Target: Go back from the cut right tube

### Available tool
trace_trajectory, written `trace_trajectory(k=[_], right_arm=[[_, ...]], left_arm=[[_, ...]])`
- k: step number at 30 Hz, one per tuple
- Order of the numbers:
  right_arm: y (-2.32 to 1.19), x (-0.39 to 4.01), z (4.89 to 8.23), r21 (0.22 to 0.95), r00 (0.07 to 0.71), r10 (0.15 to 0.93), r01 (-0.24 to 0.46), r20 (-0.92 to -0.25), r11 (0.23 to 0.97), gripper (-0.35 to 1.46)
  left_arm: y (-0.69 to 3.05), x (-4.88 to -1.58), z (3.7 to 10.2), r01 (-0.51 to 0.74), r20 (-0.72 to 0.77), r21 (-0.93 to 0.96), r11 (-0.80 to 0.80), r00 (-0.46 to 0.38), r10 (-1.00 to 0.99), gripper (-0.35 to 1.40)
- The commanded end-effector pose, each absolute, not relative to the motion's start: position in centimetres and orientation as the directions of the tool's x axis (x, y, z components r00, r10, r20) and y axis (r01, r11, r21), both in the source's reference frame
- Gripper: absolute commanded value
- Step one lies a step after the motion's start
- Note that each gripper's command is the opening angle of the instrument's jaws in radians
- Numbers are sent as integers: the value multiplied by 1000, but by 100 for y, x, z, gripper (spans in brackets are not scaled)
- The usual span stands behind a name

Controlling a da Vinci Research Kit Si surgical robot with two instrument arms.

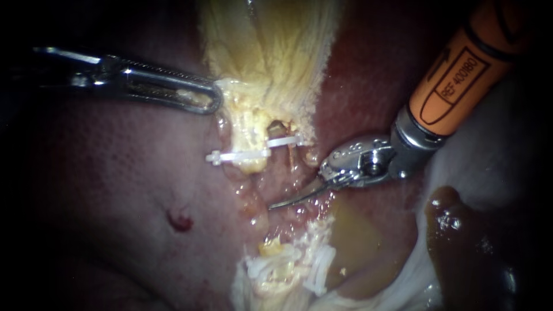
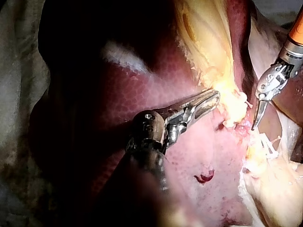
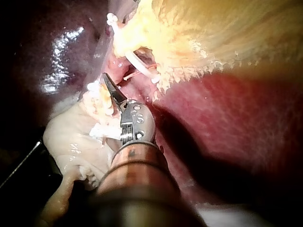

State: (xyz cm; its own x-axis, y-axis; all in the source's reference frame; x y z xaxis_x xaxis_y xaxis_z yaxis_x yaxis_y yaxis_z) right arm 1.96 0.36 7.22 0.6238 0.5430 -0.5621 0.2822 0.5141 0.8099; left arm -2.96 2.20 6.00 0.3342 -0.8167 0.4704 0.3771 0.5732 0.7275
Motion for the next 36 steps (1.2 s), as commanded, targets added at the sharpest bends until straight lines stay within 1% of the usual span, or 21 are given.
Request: trace_trajectory(k=[1,5,8,9,10,13,14,15,16,18,23,36], right_arm=[[36,196,722,809,624,542,283,-563,514,-35],[35,195,720,809,622,542,287,-564,513,-35],[32,195,717,822,617,563,281,-550,495,-35],[32,195,717,822,612,567,281,-551,495,-23],[32,196,716,821,603,575,279,-554,498,22],[31,198,714,822,591,588,267,-552,503,78],[30,199,713,820,586,593,256,-552,511,103],[30,201,712,818,578,600,241,-554,523,118],[30,201,712,816,574,603,234,-554,528,123],[31,203,712,816,573,604,230,-554,530,130],[31,203,712,817,568,608,231,-554,529,133],[30,201,712,815,565,610,225,-555,533,133]], left_arm=[[220,-296,600,377,471,727,573,334,-817,-35],[220,-296,600,379,471,726,574,333,-817,-35],[220,-296,600,380,471,726,574,333,-817,-35],[220,-296,600,379,471,726,574,333,-817,-35],[220,-296,600,379,471,726,574,333,-817,-35],[220,-296,600,379,471,726,574,333,-817,-35],[220,-296,600,379,471,726,574,333,-817,-35],[220,-296,600,379,471,726,574,333,-817,-35],[220,-296,600,380,471,726,574,333,-817,-35],[220,-296,600,380,471,726,574,333,-817,-35],[220,-296,600,379,471,726,574,333,-817,-35],[220,-295,600,379,471,726,574,333,-817,-35]])
